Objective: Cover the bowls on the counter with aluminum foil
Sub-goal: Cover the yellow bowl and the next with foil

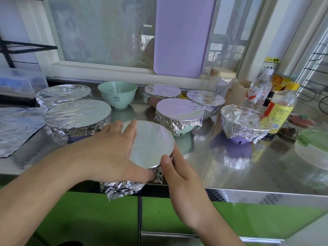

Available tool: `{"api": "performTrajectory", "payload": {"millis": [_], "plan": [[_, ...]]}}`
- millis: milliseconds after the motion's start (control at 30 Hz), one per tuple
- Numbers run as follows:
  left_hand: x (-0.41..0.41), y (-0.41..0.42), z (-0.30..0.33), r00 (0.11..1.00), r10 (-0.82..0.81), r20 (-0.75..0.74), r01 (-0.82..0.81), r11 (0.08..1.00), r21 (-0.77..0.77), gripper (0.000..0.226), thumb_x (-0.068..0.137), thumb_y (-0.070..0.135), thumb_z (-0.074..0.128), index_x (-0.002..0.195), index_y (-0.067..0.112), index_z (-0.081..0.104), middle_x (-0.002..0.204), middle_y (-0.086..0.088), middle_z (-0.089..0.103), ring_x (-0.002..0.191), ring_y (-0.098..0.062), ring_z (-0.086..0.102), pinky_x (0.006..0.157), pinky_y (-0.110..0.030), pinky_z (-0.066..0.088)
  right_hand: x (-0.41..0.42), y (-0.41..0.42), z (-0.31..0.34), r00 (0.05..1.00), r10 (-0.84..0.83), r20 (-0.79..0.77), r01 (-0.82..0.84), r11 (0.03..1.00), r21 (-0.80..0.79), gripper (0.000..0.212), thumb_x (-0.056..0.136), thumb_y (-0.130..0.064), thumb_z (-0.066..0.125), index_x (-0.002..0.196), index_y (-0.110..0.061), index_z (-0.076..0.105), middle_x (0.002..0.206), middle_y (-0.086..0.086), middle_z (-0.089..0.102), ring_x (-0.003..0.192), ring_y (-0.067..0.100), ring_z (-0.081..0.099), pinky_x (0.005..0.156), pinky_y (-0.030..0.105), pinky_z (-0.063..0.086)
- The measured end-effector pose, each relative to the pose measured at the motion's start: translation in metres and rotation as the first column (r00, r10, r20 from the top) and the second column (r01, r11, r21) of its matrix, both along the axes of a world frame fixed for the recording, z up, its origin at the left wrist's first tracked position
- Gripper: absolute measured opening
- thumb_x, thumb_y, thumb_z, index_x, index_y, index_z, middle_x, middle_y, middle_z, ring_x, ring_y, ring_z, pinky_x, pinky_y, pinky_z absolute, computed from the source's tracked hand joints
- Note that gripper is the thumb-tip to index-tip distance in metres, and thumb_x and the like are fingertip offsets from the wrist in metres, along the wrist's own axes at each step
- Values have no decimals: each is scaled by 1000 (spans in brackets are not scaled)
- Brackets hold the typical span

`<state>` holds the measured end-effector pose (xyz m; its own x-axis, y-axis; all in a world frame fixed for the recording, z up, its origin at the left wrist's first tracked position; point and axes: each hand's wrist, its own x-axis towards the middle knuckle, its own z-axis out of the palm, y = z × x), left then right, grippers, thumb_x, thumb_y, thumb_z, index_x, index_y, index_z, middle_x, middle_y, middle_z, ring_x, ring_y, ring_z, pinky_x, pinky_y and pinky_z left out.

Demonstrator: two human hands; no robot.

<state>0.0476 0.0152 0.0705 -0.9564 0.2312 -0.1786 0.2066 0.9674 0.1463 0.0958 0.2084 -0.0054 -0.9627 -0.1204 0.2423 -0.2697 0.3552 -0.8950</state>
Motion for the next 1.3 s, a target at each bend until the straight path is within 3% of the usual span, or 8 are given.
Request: {"api": "performTrajectory", "payload": {"millis": [300, 433, 500, 600, 700, 900, 1033, 1300], "plan": [[7, 3, 4, 997, 81, 3, -80, 988, -134, 167, 34, 117, 34, 159, 25, -30, 173, -4, 4, 158, -25, 14, 122, -41, 31, 5, 6, -8, 910, -259, -324, 277, 961, 7, 38, 99, -27, 63, 137, -34, 60, 118, -19, 57, 112, 14, 60, 89, 19, 48], [9, -3, 17, 992, 91, 85, -76, 984, -162, 170, 28, 119, 22, 158, 23, -30, 166, -2, 31, 144, -20, 43, 108, -36, 45, -1, 8, -9, 904, -257, -343, 284, 958, 31, 31, 100, -20, 70, 129, -30, 71, 119, -18, 65, 106, 12, 66, 79, 12, 48], [5, -5, 22, 994, 87, 71, -77, 988, -132, 163, 35, 118, 16, 162, 22, -23, 137, 7, 56, 116, -13, 59, 89, -29, 49, -6, 10, -8, 902, -263, -342, 289, 957, 26, 30, 101, -17, 69, 129, -27, 73, 121, -19, 69, 108, 9, 67, 82, 12, 50], [-10, -5, 22, 999, 22, -39, -24, 997, -67, 156, 38, 118, 18, 162, 32, -20, 172, 1, 12, 157, -23, 22, 121, -43, 32, -11, 10, -3, 924, -256, -286, 268, 963, 2, 30, 104, -20, 62, 131, -26, 73, 124, -21, 70, 112, 0, 66, 91, 16, 52], [-21, -4, 15, 995, -103, 7, 103, 995, -5, 152, 40, 116, 35, 157, 42, -28, 167, 14, -33, 156, -9, -25, 131, -46, 1, -15, 7, 2, 947, -224, -232, 235, 972, 24, 34, 106, -22, 58, 136, -28, 71, 127, -25, 69, 115, -8, 62, 95, 11, 47], [-27, -8, 15, 995, -95, 36, 95, 995, -2, 153, 42, 114, 44, 161, 42, -19, 173, 16, -12, 160, -9, -3, 129, -46, 14, -25, 7, 17, 986, -118, -120, 120, 993, 15, 41, 109, -17, 52, 120, -51, 71, 104, -23, 76, 100, 7, 66, 84, 14, 50], [-28, -8, 16, 997, -60, 44, 61, 998, -18, 158, 39, 113, 47, 163, 39, -16, 173, 17, -5, 160, -10, 2, 129, -43, 16, -34, 9, 10, 973, -189, -130, 193, 981, 19, 38, 108, -19, 56, 142, -32, 66, 106, -27, 76, 102, -6, 68, 88, 9, 50], [-29, -7, 8, 998, -61, 17, 61, 998, 17, 157, 42, 109, 49, 164, 33, -14, 171, 12, 5, 158, -11, 7, 125, -36, 22, -45, 8, 3, 940, -317, -124, 319, 948, 3, 22, 90, -9, 80, 105, -25, 78, 88, -19, 78, 85, -5, 72, 79, 11, 53]]}}
